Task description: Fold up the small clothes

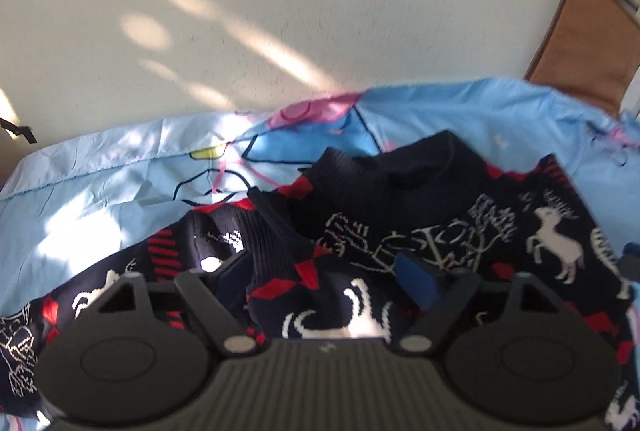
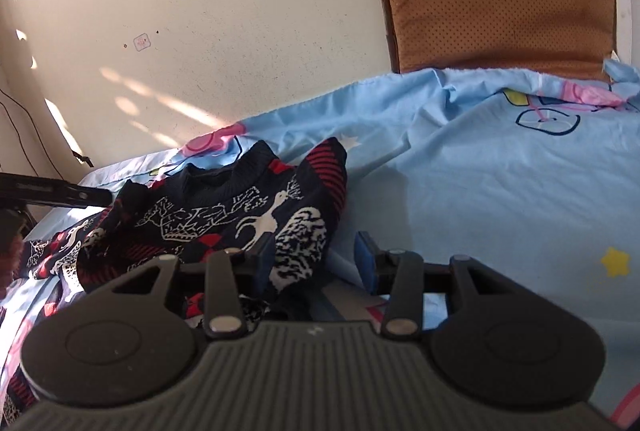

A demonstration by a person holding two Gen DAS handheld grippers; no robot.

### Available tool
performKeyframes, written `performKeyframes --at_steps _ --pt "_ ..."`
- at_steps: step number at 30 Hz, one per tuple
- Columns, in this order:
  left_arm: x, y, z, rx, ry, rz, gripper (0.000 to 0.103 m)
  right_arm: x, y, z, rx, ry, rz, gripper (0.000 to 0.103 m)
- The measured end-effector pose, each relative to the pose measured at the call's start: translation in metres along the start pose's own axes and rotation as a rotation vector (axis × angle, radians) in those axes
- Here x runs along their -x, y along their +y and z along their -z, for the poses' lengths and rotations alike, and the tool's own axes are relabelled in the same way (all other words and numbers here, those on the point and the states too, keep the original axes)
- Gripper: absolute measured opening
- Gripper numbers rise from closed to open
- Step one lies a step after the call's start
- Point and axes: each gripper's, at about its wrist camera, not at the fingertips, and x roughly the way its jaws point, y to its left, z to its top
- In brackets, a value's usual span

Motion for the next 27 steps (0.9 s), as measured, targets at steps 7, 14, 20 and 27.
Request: performKeyframes --at_steps 7,14,20,27 --pt "0.058 0.058 0.019 0.24 -0.302 0.174 0.014 -0.034 -0.014 -0.033 -0.078 0.039 -0.048 0.046" --pt "0.118 0.074 0.098 0.465 -0.639 0.132 0.014 -0.06 -0.019 -0.019 -0.122 0.048 -0.038 0.012" --pt "0.054 0.082 0.135 0.522 -0.319 0.056 0.014 -0.054 -0.02 -0.016 -0.152 0.013 -0.004 0.012" --pt "0.05 0.071 0.134 0.453 -0.339 0.018 0.022 -0.056 -0.016 -0.016 -0.154 0.044 -0.012 0.015"
